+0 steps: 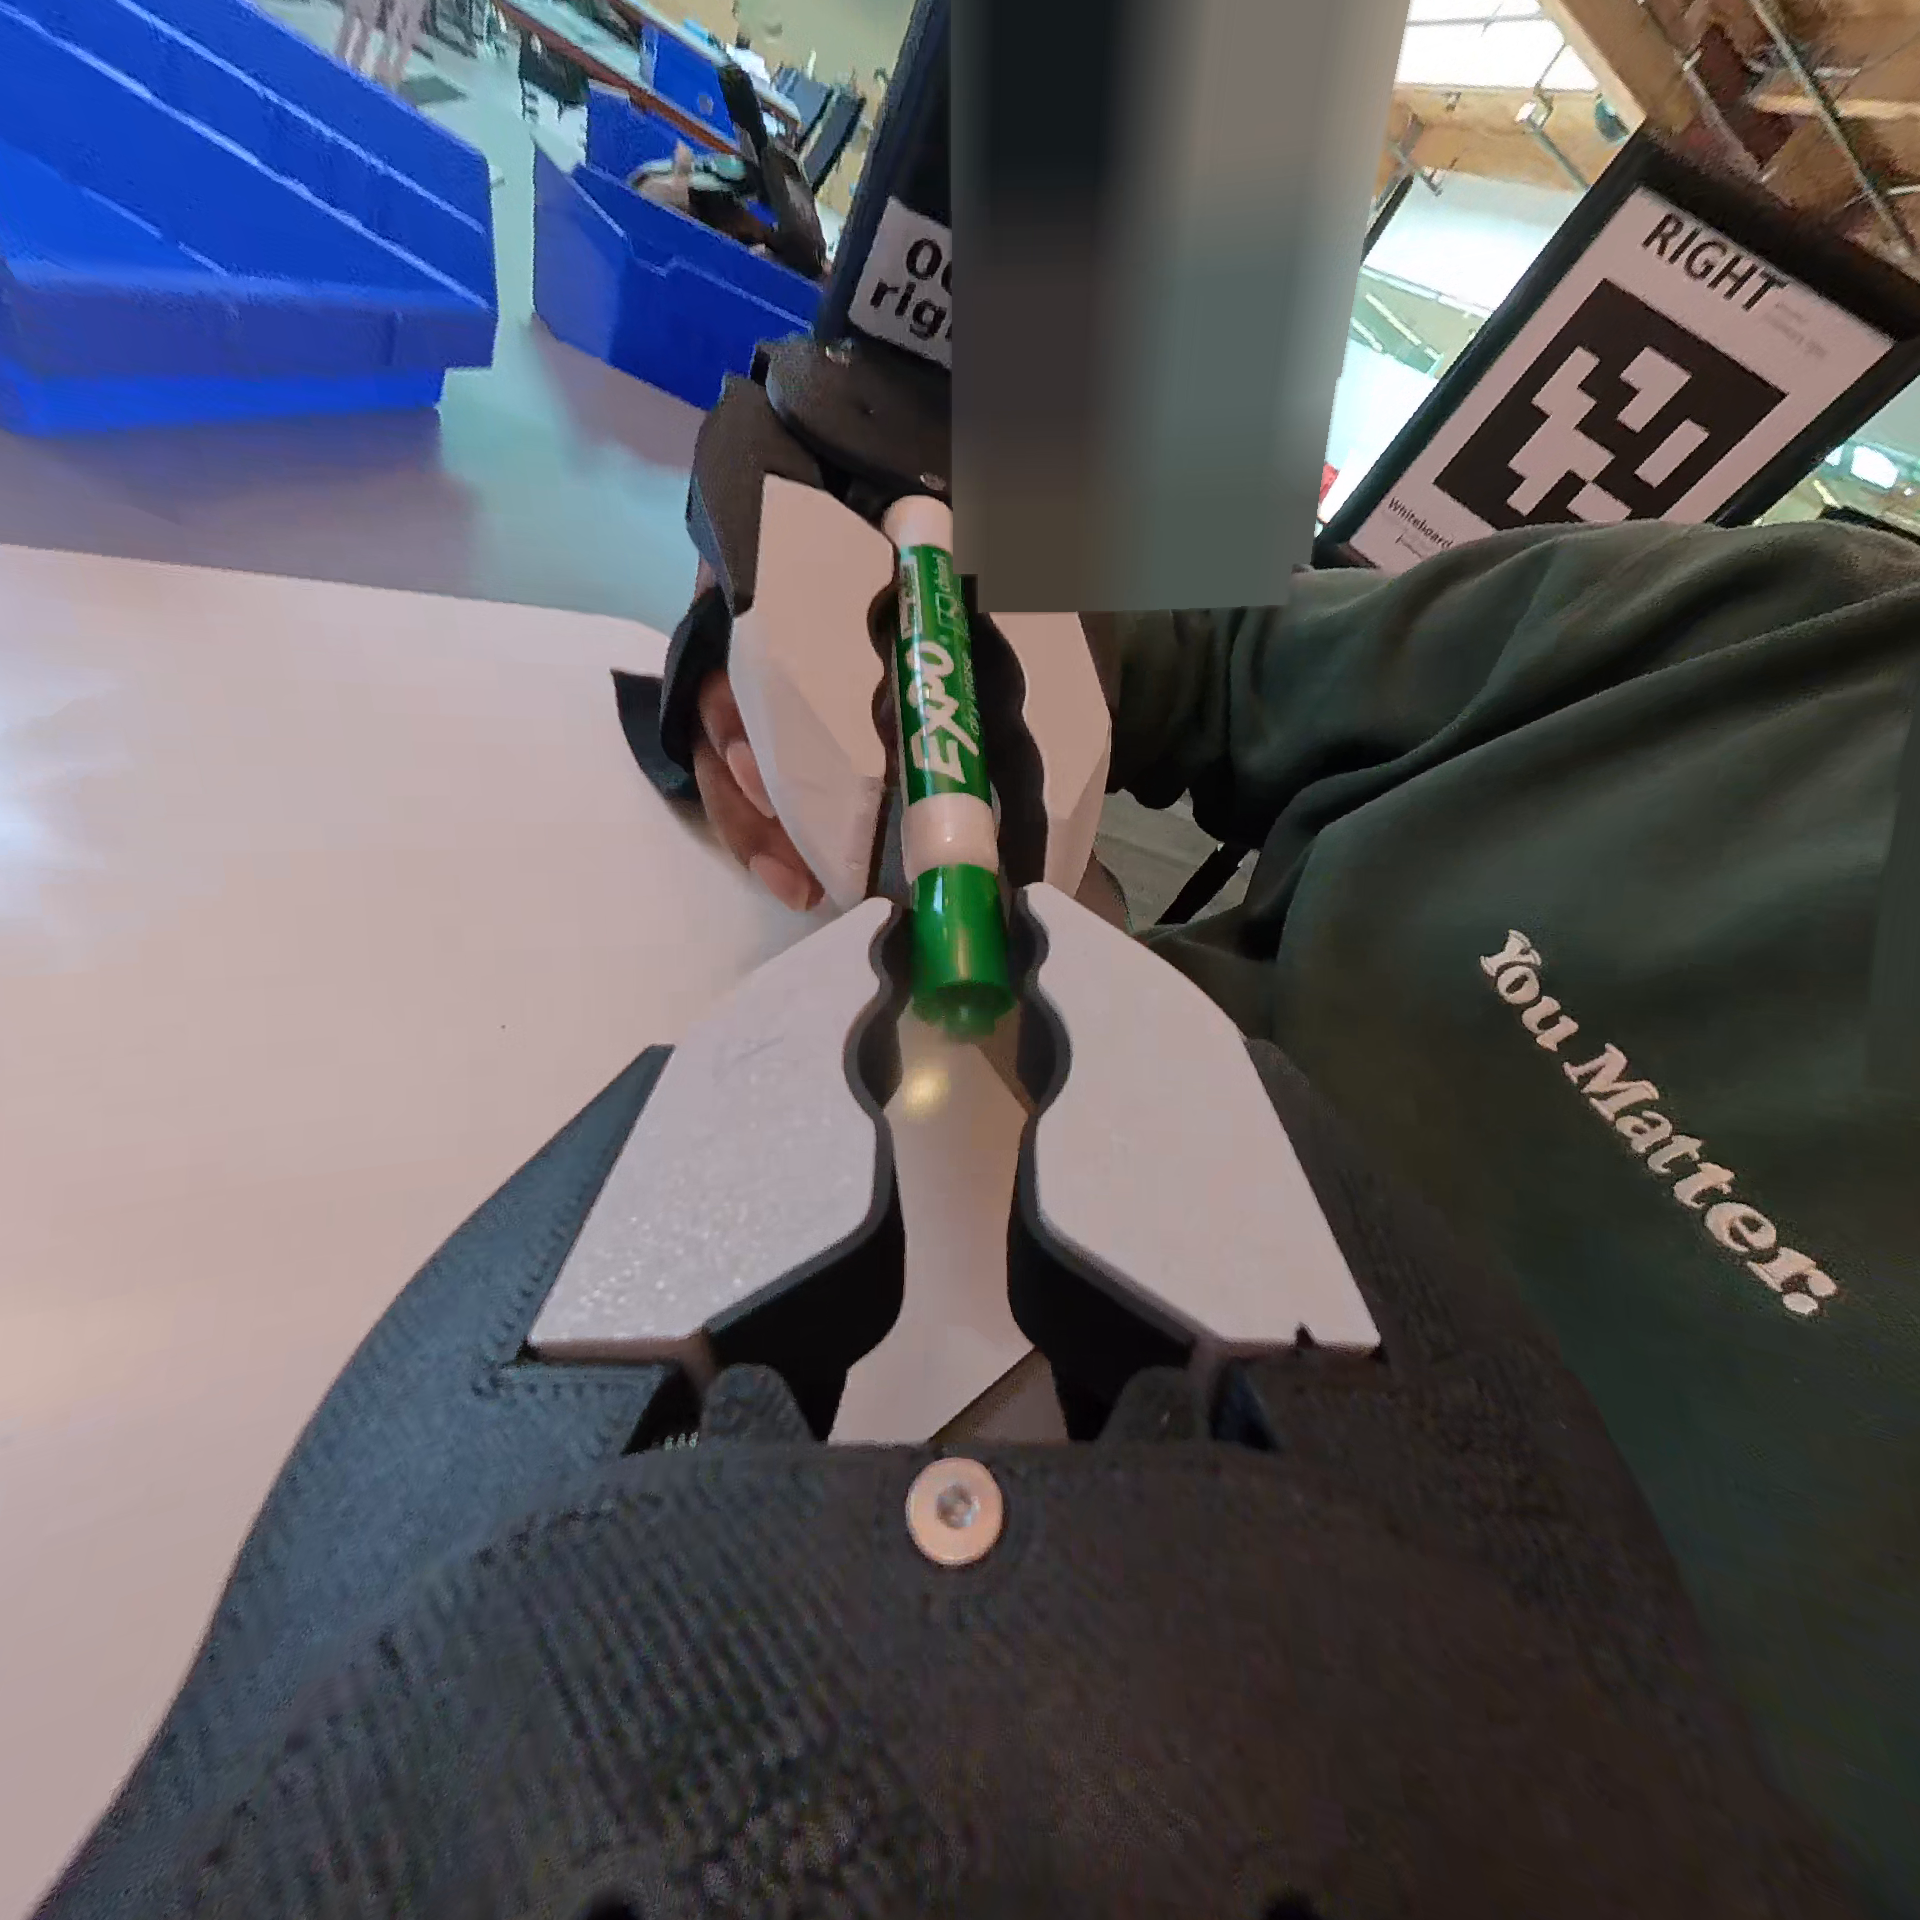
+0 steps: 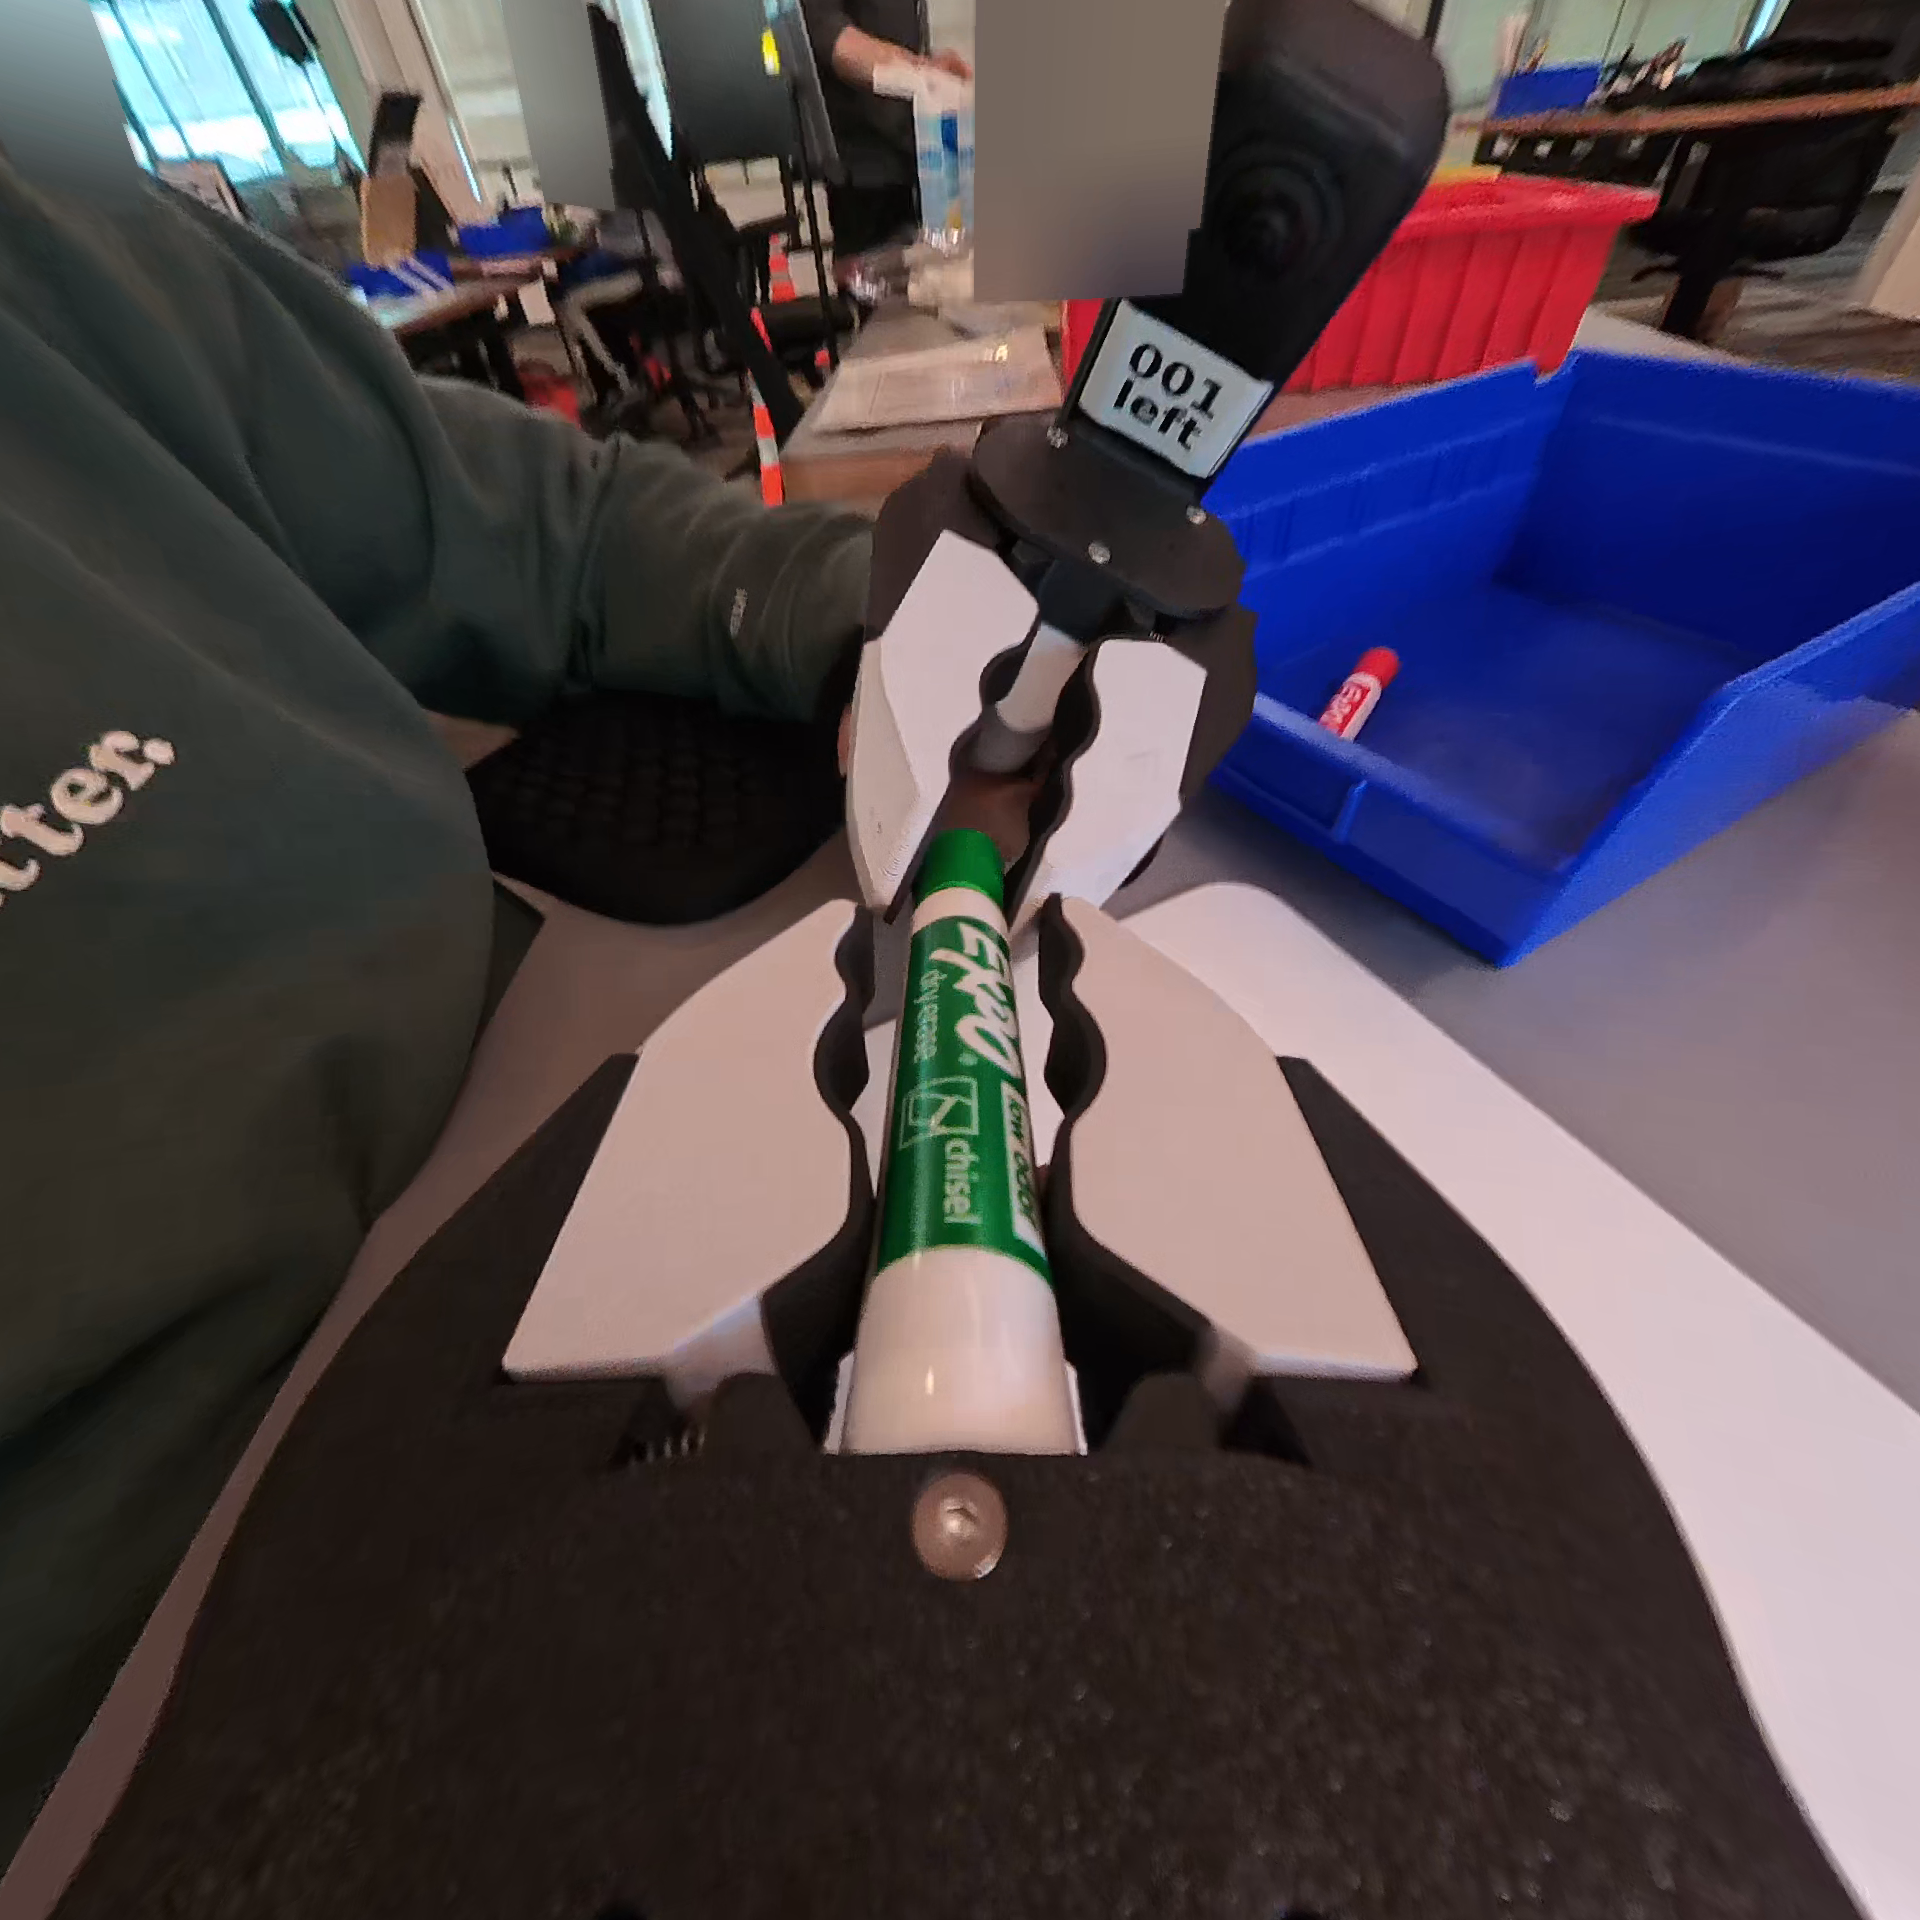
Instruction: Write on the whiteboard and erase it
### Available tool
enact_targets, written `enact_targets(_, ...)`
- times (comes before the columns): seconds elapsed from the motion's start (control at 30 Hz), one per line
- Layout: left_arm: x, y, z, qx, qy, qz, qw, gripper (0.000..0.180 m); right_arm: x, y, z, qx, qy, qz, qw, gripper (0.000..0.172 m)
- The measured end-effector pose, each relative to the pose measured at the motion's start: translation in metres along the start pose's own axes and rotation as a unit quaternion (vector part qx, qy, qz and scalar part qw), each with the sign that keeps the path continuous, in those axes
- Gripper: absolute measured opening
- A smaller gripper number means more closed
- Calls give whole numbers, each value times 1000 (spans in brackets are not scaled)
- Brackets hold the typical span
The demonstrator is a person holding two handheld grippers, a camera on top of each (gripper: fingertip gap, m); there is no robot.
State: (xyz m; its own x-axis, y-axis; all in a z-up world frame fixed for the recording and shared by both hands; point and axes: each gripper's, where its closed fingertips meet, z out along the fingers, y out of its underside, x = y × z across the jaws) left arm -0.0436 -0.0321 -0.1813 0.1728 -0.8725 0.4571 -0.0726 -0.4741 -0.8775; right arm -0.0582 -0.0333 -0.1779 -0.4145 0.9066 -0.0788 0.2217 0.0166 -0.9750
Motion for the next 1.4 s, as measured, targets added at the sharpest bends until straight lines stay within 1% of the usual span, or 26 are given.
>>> enact_targets(0.07,0,-6,-4,15,-9,10,1000,19,2,-8,-1,17,2,0,1000,31)
enact_targets(0.17,2,-11,-8,23,-15,13,1000,19,2,-16,-2,22,3,-12,1000,31)
enact_targets(0.2,2,-13,-14,27,-16,15,999,19,4,-25,-10,49,4,-7,999,31)
enact_targets(0.23,-11,-16,-33,42,-53,10,998,19,8,-48,-36,115,0,19,993,30)
enact_targets(0.27,-19,-17,-57,69,-67,-6,995,18,15,-63,-64,148,19,17,989,30)
enact_targets(0.3,-22,-10,-72,74,-82,-15,994,19,22,-62,-78,122,70,-24,990,31)
enact_targets(0.33,-24,0,-77,58,-108,7,992,19,23,-58,-81,105,92,-39,989,32)
enact_targets(0.37,-20,1,-77,62,-117,32,991,19,23,-51,-77,86,88,-33,992,32)
enact_targets(0.4,-19,-1,-76,61,-120,36,990,19,25,-42,-69,62,92,-37,993,32)
enact_targets(0.43,-16,-3,-75,53,-121,43,990,19,26,-35,-60,33,88,-41,995,33)
enact_targets(0.53,-7,-9,-75,31,-153,101,983,19,30,-18,-41,-28,83,-37,995,34)
enact_targets(0.6,-10,-9,-79,20,-192,130,972,18,32,-4,-30,-67,87,-41,993,36)
enact_targets(0.67,-14,-8,-81,11,-224,156,962,18,31,9,-20,-106,84,-34,990,34)
enact_targets(0.73,-17,-7,-80,4,-245,166,955,18,33,20,-10,-142,84,-32,986,36)
enact_targets(0.83,-28,-2,-82,-7,-288,193,938,19,36,35,6,-185,75,-27,980,34)
enact_targets(0.9,-35,1,-85,-4,-315,204,927,19,39,44,16,-209,70,-19,975,34)
enact_targets(1.07,-46,14,-95,0,-351,209,913,19,51,57,40,-257,54,11,965,34)
enact_targets(1.27,-47,24,-108,-7,-364,219,905,19,62,57,59,-275,36,47,960,33)
enact_targets(1.4,-44,28,-113,-9,-350,223,910,19,65,62,64,-300,26,71,951,33)
